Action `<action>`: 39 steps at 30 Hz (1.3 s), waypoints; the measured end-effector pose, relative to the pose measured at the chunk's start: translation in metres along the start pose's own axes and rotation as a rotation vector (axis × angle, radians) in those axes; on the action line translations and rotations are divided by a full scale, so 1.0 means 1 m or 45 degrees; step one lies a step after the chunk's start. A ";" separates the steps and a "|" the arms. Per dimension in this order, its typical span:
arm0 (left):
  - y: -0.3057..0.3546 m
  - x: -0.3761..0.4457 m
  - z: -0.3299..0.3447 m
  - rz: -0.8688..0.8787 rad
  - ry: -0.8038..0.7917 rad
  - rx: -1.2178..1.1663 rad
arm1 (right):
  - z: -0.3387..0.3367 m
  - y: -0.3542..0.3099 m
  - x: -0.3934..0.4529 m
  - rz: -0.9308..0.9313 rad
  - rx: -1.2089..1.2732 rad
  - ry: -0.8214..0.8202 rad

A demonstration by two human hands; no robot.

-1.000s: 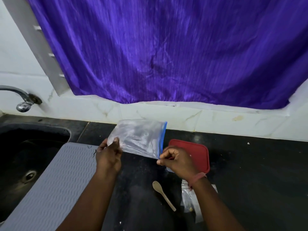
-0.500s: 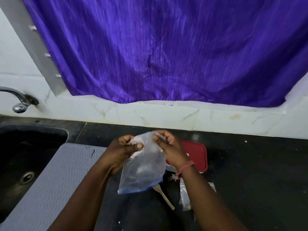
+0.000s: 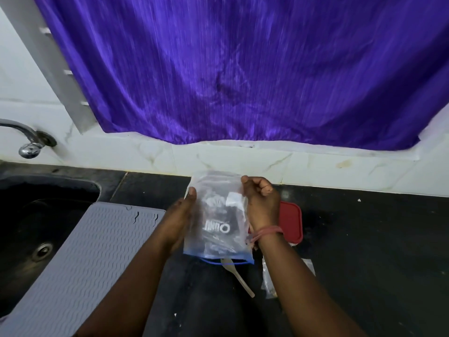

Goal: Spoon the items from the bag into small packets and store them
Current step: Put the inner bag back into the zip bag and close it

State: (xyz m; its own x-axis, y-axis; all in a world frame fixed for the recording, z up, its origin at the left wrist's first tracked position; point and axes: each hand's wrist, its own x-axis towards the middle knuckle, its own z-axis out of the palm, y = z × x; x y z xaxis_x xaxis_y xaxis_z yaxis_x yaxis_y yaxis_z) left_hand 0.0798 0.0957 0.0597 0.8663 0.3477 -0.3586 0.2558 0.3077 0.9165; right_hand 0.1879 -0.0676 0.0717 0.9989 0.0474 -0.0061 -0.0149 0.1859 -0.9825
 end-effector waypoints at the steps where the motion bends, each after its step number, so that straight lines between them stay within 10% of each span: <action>1: -0.010 -0.001 -0.007 -0.144 -0.172 -0.030 | 0.000 -0.002 0.005 0.000 -0.002 0.047; 5: -0.037 -0.016 -0.020 -0.453 -0.359 0.184 | -0.011 0.005 0.020 0.059 -0.113 0.115; 10: -0.020 -0.009 -0.019 -0.372 -0.114 0.168 | -0.020 0.020 0.007 -0.303 -0.613 0.038; 17: 0.003 -0.008 -0.009 -0.344 -0.046 0.173 | 0.011 0.023 -0.041 -0.687 -0.993 -1.073; 24: 0.011 -0.009 -0.016 -0.484 -0.026 0.221 | 0.023 0.036 -0.052 -0.936 -1.069 -0.880; 29: 0.026 -0.006 -0.026 0.205 0.240 0.954 | 0.028 0.024 -0.046 -0.691 -0.814 -0.700; 32: 0.031 -0.011 -0.022 0.361 -0.006 0.745 | 0.033 0.022 -0.041 -0.534 -0.737 -0.662; 39: 0.031 -0.013 -0.005 0.548 0.285 0.537 | 0.036 0.011 -0.033 -0.364 -0.729 -0.613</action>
State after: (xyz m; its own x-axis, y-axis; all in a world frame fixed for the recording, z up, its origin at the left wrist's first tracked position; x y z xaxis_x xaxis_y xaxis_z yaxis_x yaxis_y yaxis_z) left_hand 0.0742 0.1052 0.0920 0.8300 0.5532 0.0706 0.0912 -0.2596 0.9614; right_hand 0.1534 -0.0313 0.0676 0.8293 0.5165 0.2133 0.3951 -0.2719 -0.8775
